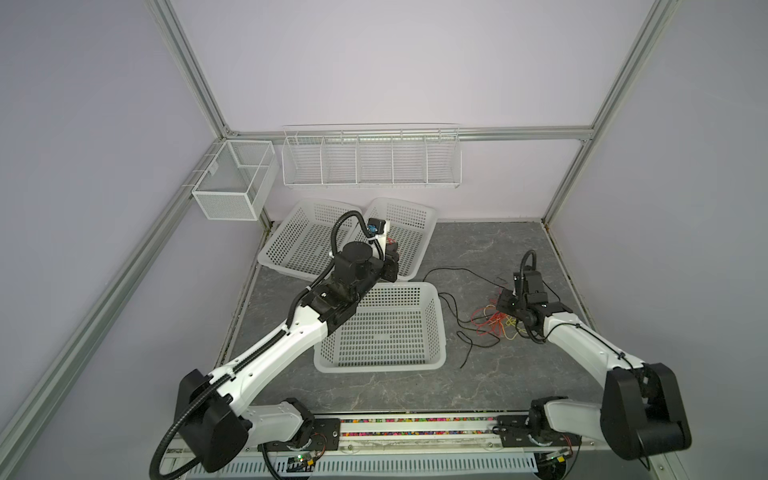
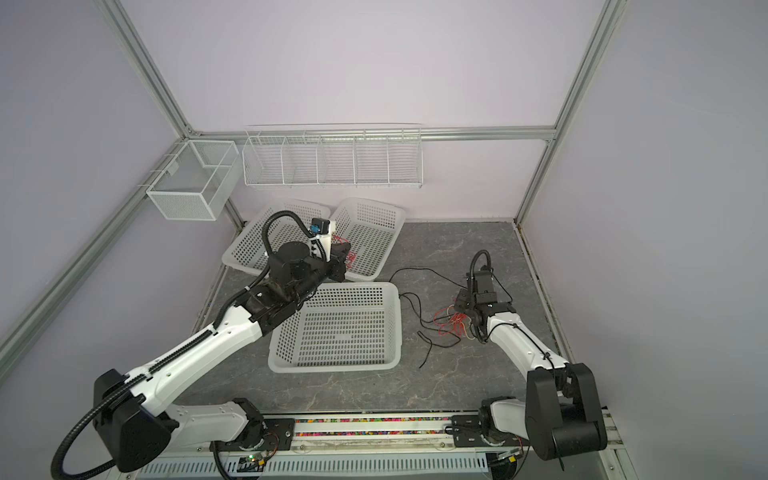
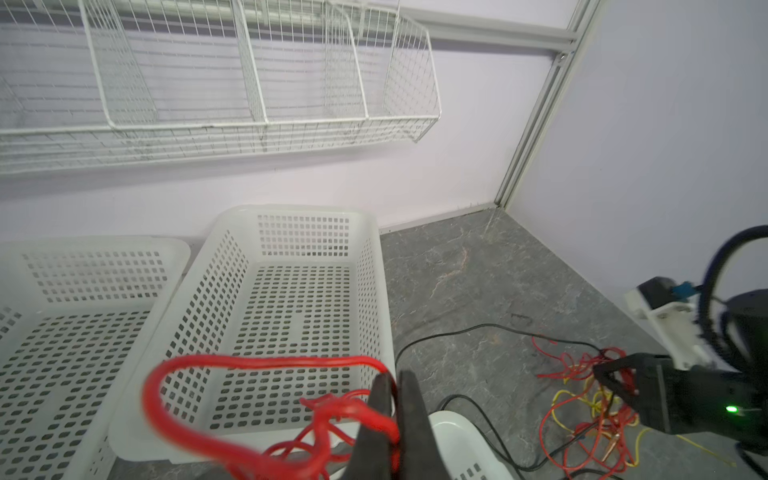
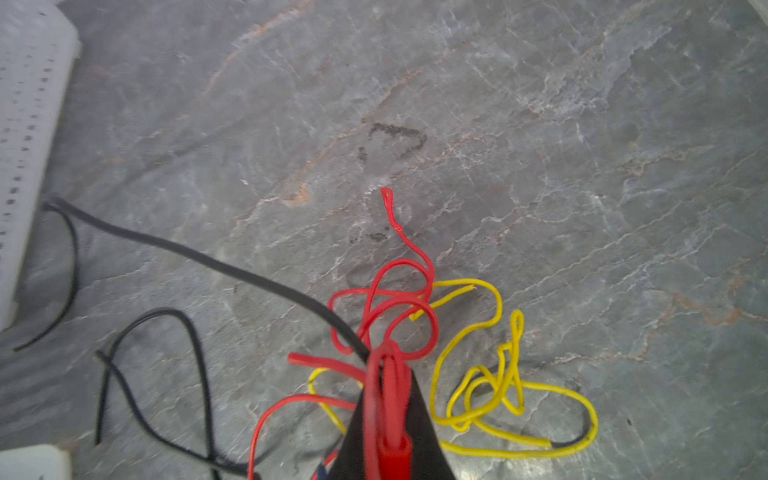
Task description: Untangle the cables
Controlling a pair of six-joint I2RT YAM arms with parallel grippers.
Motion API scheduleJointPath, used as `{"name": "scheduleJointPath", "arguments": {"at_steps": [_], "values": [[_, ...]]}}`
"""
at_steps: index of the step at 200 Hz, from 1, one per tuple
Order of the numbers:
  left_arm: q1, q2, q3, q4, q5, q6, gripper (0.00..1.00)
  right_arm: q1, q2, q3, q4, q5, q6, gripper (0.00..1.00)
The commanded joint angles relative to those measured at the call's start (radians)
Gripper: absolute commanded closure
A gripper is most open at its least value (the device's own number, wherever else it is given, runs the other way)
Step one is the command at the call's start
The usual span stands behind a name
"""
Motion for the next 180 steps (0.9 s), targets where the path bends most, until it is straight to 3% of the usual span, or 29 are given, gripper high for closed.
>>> {"name": "scheduleJointPath", "arguments": {"at_steps": [1,84,116,128,151,180], "values": [[0.04,0.094,0.057,0.006,0.027,0.003,1.0,0.005,-0.093,-0.023,0.014,-0.055,-0.052,0.93],[0.074,0.448,0.285,0.062,0.015,0.06,1.0,0.035,-0.294,-0.087,-0.007,-0.119,-0.141,0.87],[0.082,0.536,0.332,0.051,0.026,0.046,0.9,0.042,-0.337,-0.094,-0.021,-0.119,-0.153,0.86],[0.083,0.555,0.342,0.038,0.025,0.046,0.8,0.042,-0.353,-0.097,-0.022,-0.123,-0.161,0.86],[0.084,0.56,0.34,0.032,0.026,0.045,0.52,0.042,-0.382,-0.103,-0.018,-0.126,-0.166,0.85],[0.083,0.531,0.332,0.032,0.05,0.043,0.3,0.041,-0.403,-0.109,-0.005,-0.131,-0.163,0.84]]}}
